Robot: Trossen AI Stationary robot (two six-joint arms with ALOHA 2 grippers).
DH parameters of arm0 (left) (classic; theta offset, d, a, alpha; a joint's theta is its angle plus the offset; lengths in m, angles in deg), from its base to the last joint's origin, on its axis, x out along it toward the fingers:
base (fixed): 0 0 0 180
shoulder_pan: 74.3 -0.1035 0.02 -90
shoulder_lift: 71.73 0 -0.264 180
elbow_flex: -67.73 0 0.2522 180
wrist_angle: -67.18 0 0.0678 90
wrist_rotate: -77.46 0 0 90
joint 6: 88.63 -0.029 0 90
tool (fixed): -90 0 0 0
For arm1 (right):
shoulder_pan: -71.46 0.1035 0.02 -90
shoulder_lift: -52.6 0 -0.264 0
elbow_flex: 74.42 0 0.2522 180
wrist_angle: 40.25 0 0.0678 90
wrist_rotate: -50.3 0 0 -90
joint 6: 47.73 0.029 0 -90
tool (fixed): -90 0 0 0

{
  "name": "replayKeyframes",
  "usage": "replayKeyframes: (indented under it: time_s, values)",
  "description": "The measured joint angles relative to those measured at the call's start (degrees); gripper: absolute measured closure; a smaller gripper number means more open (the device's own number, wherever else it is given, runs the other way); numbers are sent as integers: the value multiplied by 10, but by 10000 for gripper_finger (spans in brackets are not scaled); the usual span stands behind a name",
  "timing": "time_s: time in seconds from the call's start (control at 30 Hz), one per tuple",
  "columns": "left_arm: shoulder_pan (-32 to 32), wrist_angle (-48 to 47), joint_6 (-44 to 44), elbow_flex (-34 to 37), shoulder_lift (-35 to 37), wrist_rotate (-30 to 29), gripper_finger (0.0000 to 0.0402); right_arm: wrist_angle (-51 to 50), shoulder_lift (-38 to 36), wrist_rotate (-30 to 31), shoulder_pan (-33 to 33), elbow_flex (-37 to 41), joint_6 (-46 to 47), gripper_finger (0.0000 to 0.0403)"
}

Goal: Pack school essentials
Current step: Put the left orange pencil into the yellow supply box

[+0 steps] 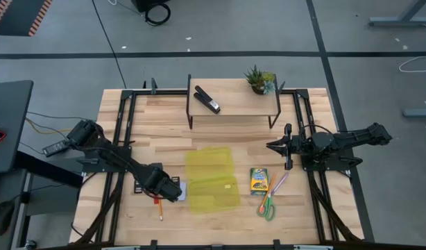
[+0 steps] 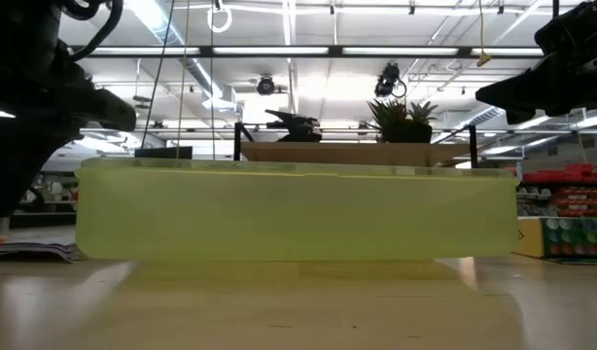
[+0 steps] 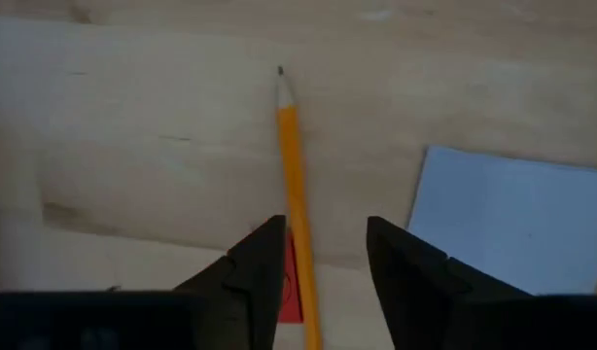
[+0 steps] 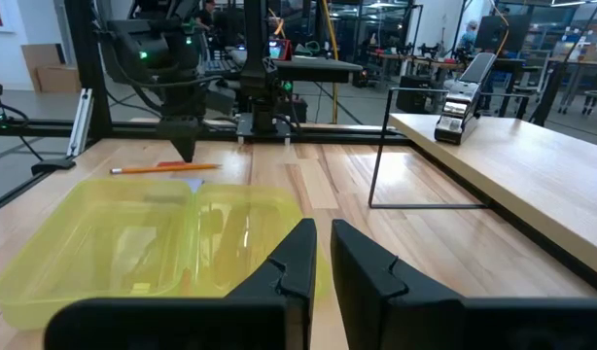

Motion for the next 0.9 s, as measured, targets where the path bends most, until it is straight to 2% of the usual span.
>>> replayKeyframes:
  time_s: [0.13,0.4,0.67,0.9]
  values:
    - [1,20,2,32,20,0,252,0,0,0,0,0,0,361]
    - [1,136,29,142,99,-5,279,0,0,0,0,0,0,361]
    - [0,154,31,149,88,-4,278,0,0,0,0,0,0,361]
    - [0,172,30,146,57,7,300,0,0,0,0,0,0,361]
